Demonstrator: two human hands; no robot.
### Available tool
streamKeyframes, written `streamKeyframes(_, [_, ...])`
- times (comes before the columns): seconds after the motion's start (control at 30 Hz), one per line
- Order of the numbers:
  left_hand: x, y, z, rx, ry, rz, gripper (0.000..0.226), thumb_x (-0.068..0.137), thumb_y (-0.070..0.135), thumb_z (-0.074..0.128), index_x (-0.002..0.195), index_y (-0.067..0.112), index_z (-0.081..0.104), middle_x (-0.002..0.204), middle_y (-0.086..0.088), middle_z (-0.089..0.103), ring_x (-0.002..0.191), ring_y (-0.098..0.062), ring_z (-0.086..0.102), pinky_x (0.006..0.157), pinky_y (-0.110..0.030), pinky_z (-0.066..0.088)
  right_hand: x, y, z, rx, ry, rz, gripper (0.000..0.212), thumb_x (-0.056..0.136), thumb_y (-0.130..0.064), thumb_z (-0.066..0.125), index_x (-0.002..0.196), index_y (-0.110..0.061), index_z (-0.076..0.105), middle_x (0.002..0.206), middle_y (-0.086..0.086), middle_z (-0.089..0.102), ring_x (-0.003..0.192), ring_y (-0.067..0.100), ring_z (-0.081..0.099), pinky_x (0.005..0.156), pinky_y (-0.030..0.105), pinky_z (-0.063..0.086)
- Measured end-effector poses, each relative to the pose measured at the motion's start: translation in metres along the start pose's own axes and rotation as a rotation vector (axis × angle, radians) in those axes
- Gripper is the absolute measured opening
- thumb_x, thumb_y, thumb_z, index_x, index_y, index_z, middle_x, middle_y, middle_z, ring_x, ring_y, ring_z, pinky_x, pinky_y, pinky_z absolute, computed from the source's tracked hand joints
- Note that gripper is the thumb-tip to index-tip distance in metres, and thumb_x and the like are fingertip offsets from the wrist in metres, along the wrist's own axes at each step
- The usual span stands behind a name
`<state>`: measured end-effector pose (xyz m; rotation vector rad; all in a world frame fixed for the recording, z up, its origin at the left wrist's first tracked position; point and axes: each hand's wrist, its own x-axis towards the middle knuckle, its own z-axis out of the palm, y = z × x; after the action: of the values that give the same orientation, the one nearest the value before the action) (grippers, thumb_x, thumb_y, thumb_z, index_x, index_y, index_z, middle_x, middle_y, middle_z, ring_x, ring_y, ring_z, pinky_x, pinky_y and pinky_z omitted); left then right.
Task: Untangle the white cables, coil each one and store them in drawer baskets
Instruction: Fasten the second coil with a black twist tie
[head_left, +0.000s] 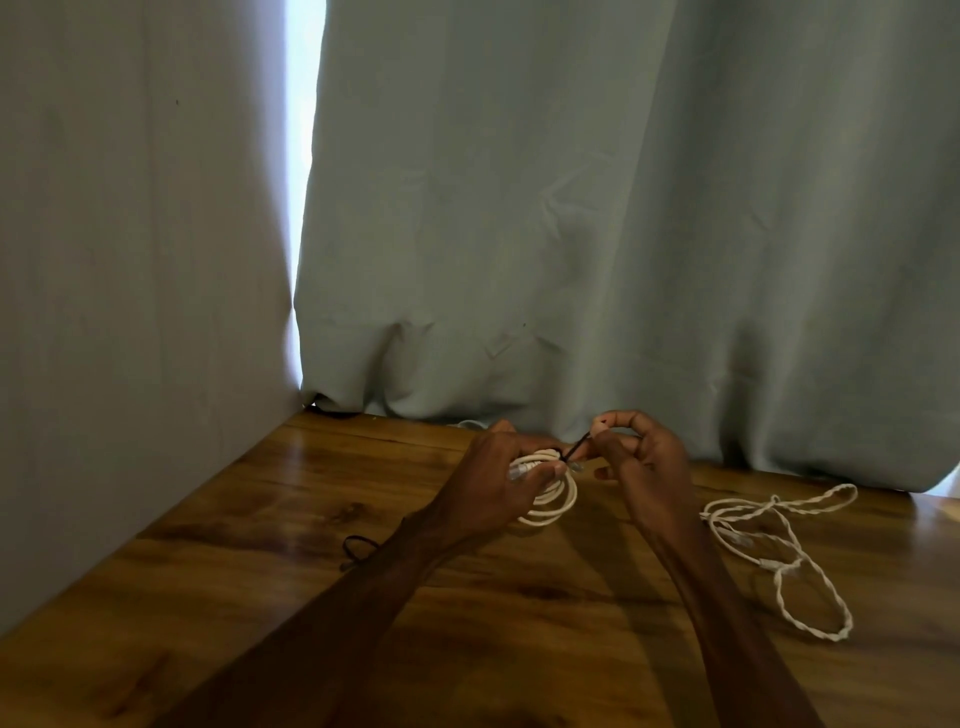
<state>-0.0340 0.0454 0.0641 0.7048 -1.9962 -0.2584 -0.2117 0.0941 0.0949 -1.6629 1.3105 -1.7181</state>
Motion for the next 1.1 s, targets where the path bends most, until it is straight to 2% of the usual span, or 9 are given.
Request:
streamKeyframes(0.1, [-0.001, 0.0, -0.001, -0.011, 0.025, -0.022, 0.012, 0.095, 0.027, 0.07, 0.099, 0.022, 0.08, 0.084, 0.009, 0.075, 0.081, -0.008, 0.055, 0.073, -0.029, 0.043, 0.0, 0.0, 0.0, -0.034, -0.014, -0.019, 0.007, 0.101, -0.011, 0.059, 0.102, -0.013, 0.066, 0.079, 0.004, 0.079, 0.079, 0.031, 0.075, 0.073, 0.05, 0.058])
streamKeyframes(0.2, [-0.002, 0.001, -0.001, -0.019, 0.027, -0.031, 0.014, 0.094, 0.031, 0.071, 0.103, 0.026, 0.08, 0.085, 0.012, 0.074, 0.084, -0.006, 0.056, 0.073, -0.032, 0.045, 0.0, 0.0, 0.0, -0.007, -0.005, -0.007, 0.008, 0.101, -0.012, 0.059, 0.104, -0.009, 0.065, 0.079, 0.005, 0.079, 0.078, 0.021, 0.076, 0.072, 0.042, 0.059])
streamKeyframes(0.3, [-0.002, 0.005, 0.0, -0.076, 0.044, -0.051, 0.017, 0.092, 0.029, 0.074, 0.109, 0.03, 0.075, 0.094, 0.019, 0.073, 0.09, -0.002, 0.063, 0.079, -0.03, 0.052, 0.001, 0.0, -0.001, 0.023, 0.007, 0.026, 0.012, 0.101, -0.013, 0.059, 0.107, -0.005, 0.064, 0.078, 0.006, 0.078, 0.076, 0.019, 0.076, 0.068, 0.033, 0.058])
streamKeyframes(0.4, [-0.002, 0.004, 0.002, -0.164, 0.057, -0.08, 0.021, 0.089, 0.028, 0.078, 0.107, 0.028, 0.067, 0.094, 0.011, 0.073, 0.086, -0.007, 0.071, 0.074, -0.031, 0.059, 0.002, -0.001, -0.001, 0.043, 0.004, 0.048, 0.011, 0.101, -0.014, 0.059, 0.107, -0.006, 0.065, 0.078, 0.007, 0.078, 0.076, 0.02, 0.076, 0.069, 0.033, 0.058])
streamKeyframes(0.6, [0.0, 0.004, 0.001, -0.173, 0.084, -0.057, 0.019, 0.088, 0.022, 0.079, 0.105, 0.025, 0.07, 0.094, 0.01, 0.073, 0.086, -0.009, 0.071, 0.076, -0.035, 0.059, 0.002, -0.003, 0.0, 0.071, 0.005, 0.058, 0.01, 0.1, -0.012, 0.061, 0.107, -0.007, 0.065, 0.078, 0.007, 0.079, 0.075, 0.019, 0.076, 0.073, 0.04, 0.058])
streamKeyframes(0.73, [0.001, 0.003, 0.001, -0.197, 0.082, -0.055, 0.019, 0.089, 0.022, 0.079, 0.106, 0.023, 0.07, 0.097, 0.009, 0.073, 0.087, -0.011, 0.072, 0.077, -0.037, 0.059, 0.001, -0.007, -0.002, 0.063, -0.02, 0.037, 0.012, 0.099, -0.013, 0.062, 0.108, -0.007, 0.065, 0.081, 0.007, 0.079, 0.078, 0.019, 0.076, 0.071, 0.039, 0.058])
streamKeyframes(0.87, [0.001, 0.003, 0.0, -0.215, 0.088, -0.054, 0.019, 0.089, 0.021, 0.079, 0.106, 0.021, 0.071, 0.097, 0.009, 0.073, 0.088, -0.01, 0.072, 0.077, -0.031, 0.06, 0.0, -0.009, -0.005, 0.047, -0.033, 0.002, 0.008, 0.097, -0.01, 0.065, 0.104, -0.008, 0.067, 0.082, 0.002, 0.078, 0.078, 0.015, 0.074, 0.067, 0.037, 0.059])
streamKeyframes(1.0, [0.001, 0.005, -0.001, -0.221, 0.092, -0.04, 0.019, 0.088, 0.018, 0.08, 0.105, 0.018, 0.071, 0.097, 0.008, 0.074, 0.087, -0.008, 0.072, 0.077, -0.028, 0.059, -0.001, -0.013, -0.007, 0.225, -0.074, 0.079, 0.008, 0.096, -0.004, 0.062, 0.102, -0.002, 0.067, 0.078, 0.008, 0.075, 0.07, 0.017, 0.068, 0.057, 0.031, 0.057])
streamKeyframes(1.1, [0.002, 0.005, -0.001, -0.223, 0.086, -0.038, 0.019, 0.088, 0.016, 0.079, 0.106, 0.017, 0.071, 0.097, 0.008, 0.074, 0.087, -0.009, 0.072, 0.076, -0.024, 0.058, 0.0, -0.016, -0.01, 0.376, -0.114, 0.179, 0.011, 0.094, -0.002, 0.062, 0.1, -0.001, 0.07, 0.087, 0.012, 0.077, 0.077, 0.02, 0.069, 0.058, 0.03, 0.059])
